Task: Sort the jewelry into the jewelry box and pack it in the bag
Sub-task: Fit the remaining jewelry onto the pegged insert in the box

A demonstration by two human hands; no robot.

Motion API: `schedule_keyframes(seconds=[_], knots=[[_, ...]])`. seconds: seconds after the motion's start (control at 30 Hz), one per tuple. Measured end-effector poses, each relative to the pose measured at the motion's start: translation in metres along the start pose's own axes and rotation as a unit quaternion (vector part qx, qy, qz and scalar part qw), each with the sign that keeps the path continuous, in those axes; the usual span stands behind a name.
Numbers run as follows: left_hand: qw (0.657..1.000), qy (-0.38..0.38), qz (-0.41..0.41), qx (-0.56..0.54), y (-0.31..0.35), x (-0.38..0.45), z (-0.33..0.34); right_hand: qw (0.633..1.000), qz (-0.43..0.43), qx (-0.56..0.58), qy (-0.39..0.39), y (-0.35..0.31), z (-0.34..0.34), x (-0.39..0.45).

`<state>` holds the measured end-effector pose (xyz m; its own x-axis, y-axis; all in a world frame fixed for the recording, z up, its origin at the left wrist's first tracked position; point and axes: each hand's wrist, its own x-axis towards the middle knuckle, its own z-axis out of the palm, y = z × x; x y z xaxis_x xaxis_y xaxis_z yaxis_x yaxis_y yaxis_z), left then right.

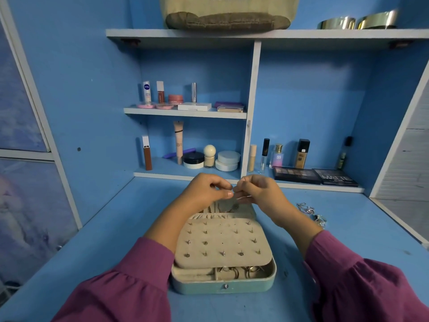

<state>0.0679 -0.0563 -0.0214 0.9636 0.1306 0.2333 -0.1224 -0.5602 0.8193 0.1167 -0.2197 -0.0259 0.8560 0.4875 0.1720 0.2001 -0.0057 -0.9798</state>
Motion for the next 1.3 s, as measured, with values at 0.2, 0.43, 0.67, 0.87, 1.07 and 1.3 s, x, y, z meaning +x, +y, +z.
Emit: schedule_keyframes(seconds=[0.2,0.43,0.67,0.87,1.07,1.3], knots=[[0.999,0.023,0.022,-0.018,0.001,-0.001,0.003,1.0,-0.009,-0.012,0.011,0.002,0.009,0.0],[0.999,0.028,0.021,-0.019,-0.002,-0.001,0.001,0.997,-0.006,-0.063,0.038,0.007,0.007,0.004],[0.999,0.031,0.012,-0.012,-0.004,0.002,0.001,0.999,-0.024,-0.035,0.01,0.009,0.004,0.002],[1.0,0.014,0.015,0.0,-0.005,0.002,0.001,0.999,-0.037,-0.03,0.02,0.008,0.004,0.002],[1.0,0.009,0.015,0.002,-0.007,0.003,0.0,0.997,-0.046,-0.06,0.009,0.012,0.003,0.002],[1.0,-0.014,0.023,0.009,-0.009,0.002,-0.002,0.995,-0.048,-0.084,0.025,0.015,0.002,0.003]])
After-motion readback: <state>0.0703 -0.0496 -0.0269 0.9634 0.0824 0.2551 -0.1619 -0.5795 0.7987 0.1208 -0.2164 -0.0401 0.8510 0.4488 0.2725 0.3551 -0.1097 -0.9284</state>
